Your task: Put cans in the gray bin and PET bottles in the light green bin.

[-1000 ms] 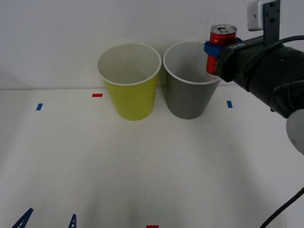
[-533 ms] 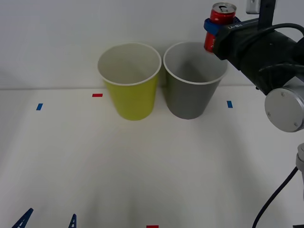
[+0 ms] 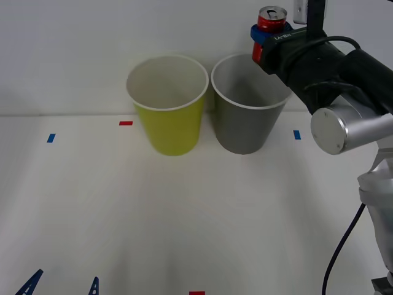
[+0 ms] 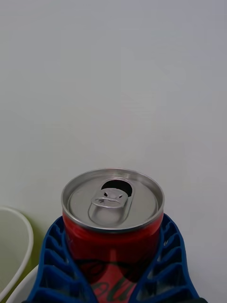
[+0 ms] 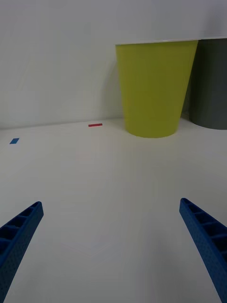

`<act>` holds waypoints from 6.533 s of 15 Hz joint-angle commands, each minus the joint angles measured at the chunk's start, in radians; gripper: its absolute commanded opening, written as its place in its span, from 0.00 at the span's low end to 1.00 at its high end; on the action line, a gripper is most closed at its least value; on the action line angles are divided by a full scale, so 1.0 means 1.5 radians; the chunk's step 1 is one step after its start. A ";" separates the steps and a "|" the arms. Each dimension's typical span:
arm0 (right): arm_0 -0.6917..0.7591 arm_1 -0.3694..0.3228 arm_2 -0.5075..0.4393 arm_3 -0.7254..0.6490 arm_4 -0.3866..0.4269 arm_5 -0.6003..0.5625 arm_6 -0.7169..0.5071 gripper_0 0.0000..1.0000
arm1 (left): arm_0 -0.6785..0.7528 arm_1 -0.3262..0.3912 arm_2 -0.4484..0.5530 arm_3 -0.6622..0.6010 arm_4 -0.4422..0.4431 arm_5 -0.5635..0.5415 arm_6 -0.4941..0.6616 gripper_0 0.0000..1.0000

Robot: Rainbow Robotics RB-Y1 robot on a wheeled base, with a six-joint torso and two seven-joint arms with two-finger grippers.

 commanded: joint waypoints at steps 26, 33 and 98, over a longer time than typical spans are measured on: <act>0.420 -0.039 -0.014 -0.394 0.011 -0.009 -0.022 0.86 | 0.000 0.000 0.000 0.000 0.000 0.000 0.000 1.00; 0.560 -0.048 0.042 -0.413 0.103 -0.043 -0.015 0.86 | 0.000 0.000 0.000 0.000 0.000 0.000 0.000 1.00; 0.923 0.102 0.108 0.070 0.192 -0.901 0.063 0.93 | 0.000 0.000 0.000 0.000 0.000 0.000 0.000 1.00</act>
